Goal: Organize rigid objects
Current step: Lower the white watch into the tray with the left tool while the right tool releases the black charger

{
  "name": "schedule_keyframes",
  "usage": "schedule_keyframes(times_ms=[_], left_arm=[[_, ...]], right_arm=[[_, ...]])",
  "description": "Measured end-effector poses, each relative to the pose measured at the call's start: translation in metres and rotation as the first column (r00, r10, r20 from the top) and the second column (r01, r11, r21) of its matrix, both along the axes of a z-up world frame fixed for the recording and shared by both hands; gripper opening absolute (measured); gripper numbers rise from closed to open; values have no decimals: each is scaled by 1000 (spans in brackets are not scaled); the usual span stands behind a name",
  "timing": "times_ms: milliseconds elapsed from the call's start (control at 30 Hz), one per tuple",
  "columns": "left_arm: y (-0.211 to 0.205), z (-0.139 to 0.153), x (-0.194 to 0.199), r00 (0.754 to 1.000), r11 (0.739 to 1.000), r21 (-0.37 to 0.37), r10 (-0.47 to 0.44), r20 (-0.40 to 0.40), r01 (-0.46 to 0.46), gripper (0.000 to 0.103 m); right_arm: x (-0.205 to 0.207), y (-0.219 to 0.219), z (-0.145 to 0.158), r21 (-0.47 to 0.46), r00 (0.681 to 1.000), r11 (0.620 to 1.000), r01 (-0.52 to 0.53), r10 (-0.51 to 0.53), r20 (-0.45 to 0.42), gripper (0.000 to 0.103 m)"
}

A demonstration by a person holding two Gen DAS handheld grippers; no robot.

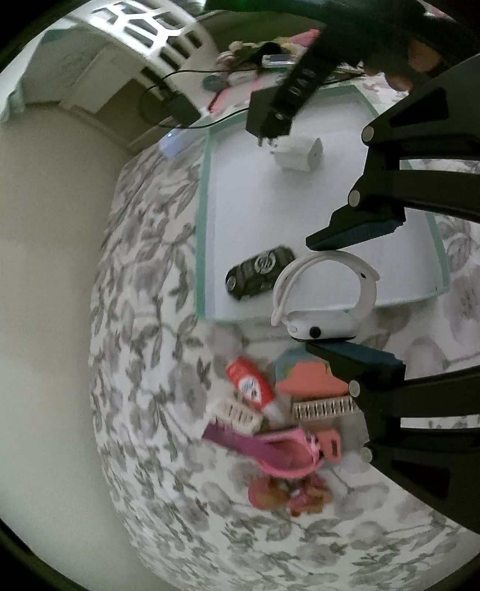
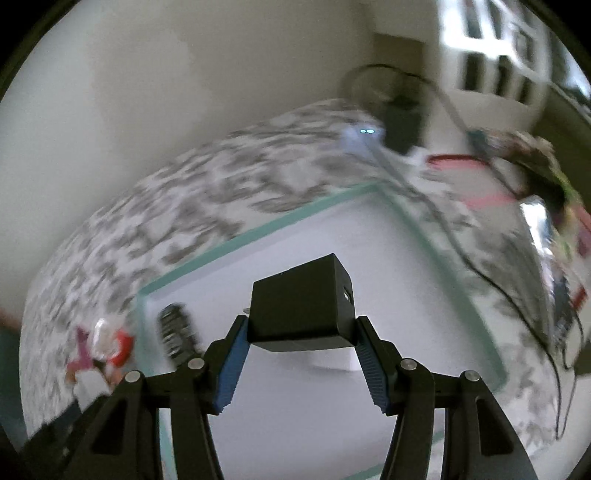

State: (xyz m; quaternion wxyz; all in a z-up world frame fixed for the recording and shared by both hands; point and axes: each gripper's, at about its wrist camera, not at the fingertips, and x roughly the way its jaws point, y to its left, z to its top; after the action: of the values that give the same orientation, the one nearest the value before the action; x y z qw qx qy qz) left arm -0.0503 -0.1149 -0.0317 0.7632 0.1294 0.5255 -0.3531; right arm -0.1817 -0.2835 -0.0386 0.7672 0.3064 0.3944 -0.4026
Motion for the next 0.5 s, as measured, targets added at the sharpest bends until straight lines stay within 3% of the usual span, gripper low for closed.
schedule_keyframes(times_ms=[233,500], left_arm=[[-16,-12,-16,998,998,38,-57,8,57,50],[-22,-18,-22,996,994,66,-91,21,90,50]], right_arm=[[-36,-29,-9,5,981,982,191,-191,-33,60],[-47,-37,-22,46,967,967,249,-245,-76,60]])
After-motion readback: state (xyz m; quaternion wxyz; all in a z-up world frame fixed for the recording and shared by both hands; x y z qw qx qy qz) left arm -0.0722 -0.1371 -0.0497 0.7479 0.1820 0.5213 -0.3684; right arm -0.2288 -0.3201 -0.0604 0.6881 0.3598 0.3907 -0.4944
